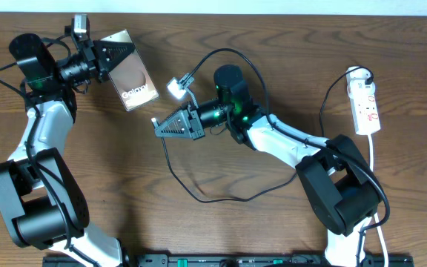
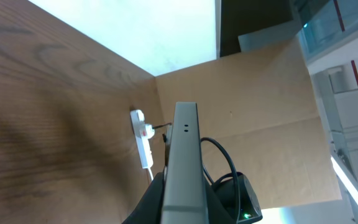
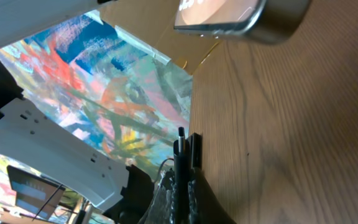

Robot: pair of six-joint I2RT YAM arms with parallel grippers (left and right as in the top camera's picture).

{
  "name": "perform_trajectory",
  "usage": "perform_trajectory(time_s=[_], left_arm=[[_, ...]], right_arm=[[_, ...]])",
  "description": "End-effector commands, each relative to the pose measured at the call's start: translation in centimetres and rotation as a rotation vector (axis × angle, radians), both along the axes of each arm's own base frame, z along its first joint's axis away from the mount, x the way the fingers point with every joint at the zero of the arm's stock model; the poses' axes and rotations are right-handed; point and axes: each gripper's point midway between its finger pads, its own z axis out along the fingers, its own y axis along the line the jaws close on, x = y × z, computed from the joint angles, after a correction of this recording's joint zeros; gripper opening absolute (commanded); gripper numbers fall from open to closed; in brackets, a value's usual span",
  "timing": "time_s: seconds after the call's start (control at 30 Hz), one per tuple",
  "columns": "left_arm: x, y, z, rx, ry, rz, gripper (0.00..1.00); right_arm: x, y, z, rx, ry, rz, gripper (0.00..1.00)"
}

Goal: Plug charger to phone and switch on socket

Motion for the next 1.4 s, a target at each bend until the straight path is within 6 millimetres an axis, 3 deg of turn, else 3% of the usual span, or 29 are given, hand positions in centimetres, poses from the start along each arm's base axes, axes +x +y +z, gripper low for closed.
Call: perform_trajectory(time_s=[0.0,0.37,0.6,1.1,1.37], left_arm=[[0.0,0.2,1.0,0.006,-0.022,0.012,0.07],[0.3,1.1,1.0,0.008,-0.022,0.044,0.08],[0.2,1.0,1.0,0.016,-0.04,0.034,0.07],[-1.6,-0.1,1.2,0.037,-0.119,-0.085,0.07],[-1.9,-2.8,1.2,0.034,-0.121,-0.144,0.08]], right_arm=[[0.3,-0.5,-0.3,0.016,-0.026,0.014,0.01],[2.9,-0.8,-1.4,0.095,0.056,-0.019,0.01],[1.8,-0.5,0.2,0.155,0.04,0.01,0.01],[-0.3,0.4,0.0,0.143,0.04,0.08,0.01],[-0.3,0.5,0.1,0.15,0.026,0.077,0.01]])
